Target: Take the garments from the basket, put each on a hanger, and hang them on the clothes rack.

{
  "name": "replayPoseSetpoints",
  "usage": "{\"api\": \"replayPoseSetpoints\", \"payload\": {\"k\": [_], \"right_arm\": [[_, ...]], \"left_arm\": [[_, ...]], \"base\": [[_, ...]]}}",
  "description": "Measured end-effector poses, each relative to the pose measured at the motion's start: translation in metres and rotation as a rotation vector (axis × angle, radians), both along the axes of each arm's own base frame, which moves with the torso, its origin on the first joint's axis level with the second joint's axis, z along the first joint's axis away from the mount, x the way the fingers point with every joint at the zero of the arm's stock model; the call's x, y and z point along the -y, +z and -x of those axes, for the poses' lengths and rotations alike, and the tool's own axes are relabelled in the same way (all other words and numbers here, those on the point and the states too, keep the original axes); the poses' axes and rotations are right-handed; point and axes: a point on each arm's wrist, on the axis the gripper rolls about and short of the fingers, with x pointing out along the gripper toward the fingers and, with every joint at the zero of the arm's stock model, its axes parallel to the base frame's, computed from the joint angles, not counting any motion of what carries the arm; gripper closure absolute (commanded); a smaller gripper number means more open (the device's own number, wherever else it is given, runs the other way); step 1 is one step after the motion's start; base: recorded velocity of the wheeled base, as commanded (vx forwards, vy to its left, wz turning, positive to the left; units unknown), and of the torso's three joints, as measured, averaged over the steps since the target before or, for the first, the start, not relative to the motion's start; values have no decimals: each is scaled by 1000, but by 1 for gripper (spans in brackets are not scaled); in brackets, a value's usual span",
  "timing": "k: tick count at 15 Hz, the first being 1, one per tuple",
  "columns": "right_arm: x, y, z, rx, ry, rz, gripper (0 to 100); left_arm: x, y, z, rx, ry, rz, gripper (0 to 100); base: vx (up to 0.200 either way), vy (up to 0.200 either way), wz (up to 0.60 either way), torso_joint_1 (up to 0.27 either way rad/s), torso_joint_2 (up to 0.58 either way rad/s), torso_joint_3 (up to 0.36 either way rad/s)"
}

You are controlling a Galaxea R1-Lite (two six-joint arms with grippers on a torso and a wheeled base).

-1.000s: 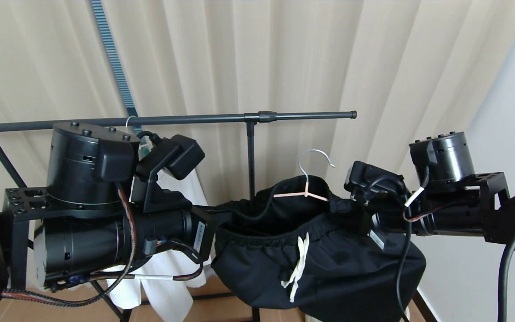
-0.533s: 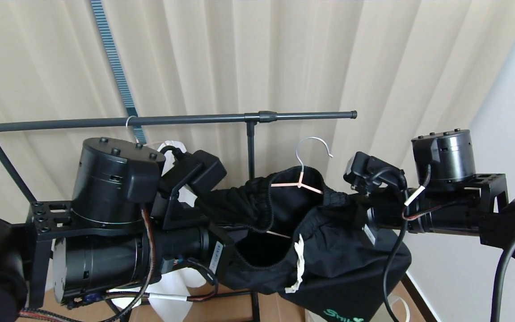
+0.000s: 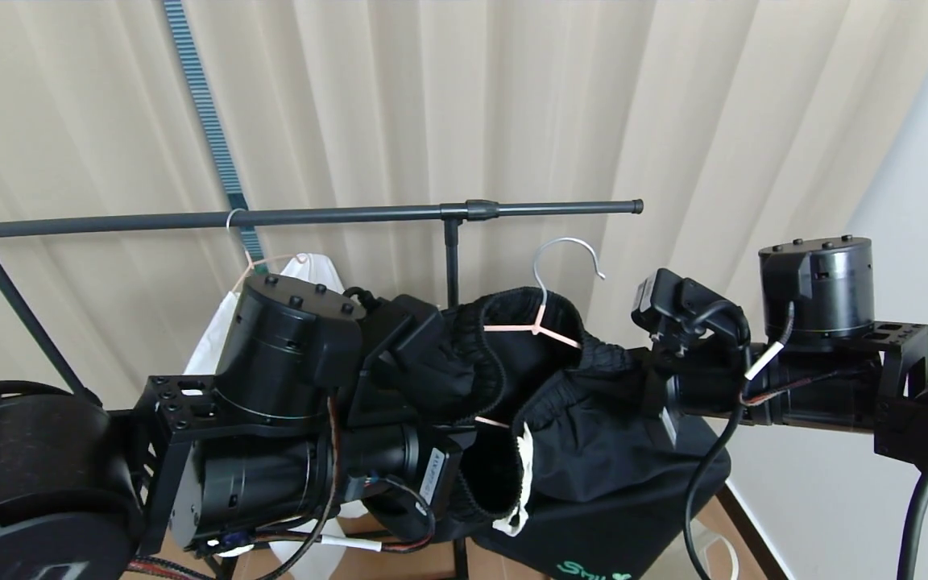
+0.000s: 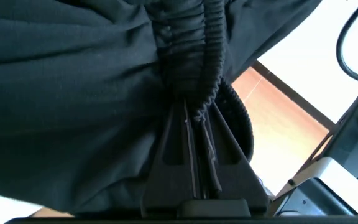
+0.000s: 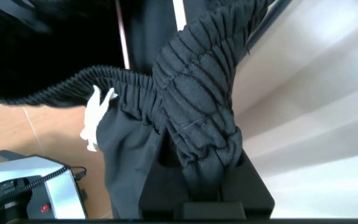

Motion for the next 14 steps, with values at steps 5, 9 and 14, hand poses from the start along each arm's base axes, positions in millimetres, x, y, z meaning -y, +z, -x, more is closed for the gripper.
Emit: {"api": "replayPoseSetpoints", "payload": {"k": [5, 9, 14], "right_arm": [[2, 3, 6, 2, 42, -25, 100], [4, 5, 11, 2, 69, -38, 100], [6, 7, 14, 12, 72, -42, 100]], "left_arm": [[10, -8, -10, -3, 15, 31, 100], [16, -12, -14, -10, 15, 28, 100], [24, -16, -10, -8, 3, 13, 0]], "base": [[0, 0, 0, 0, 0, 0], [0, 0, 0, 0, 0, 0], [0, 0, 0, 0, 0, 0]]}}
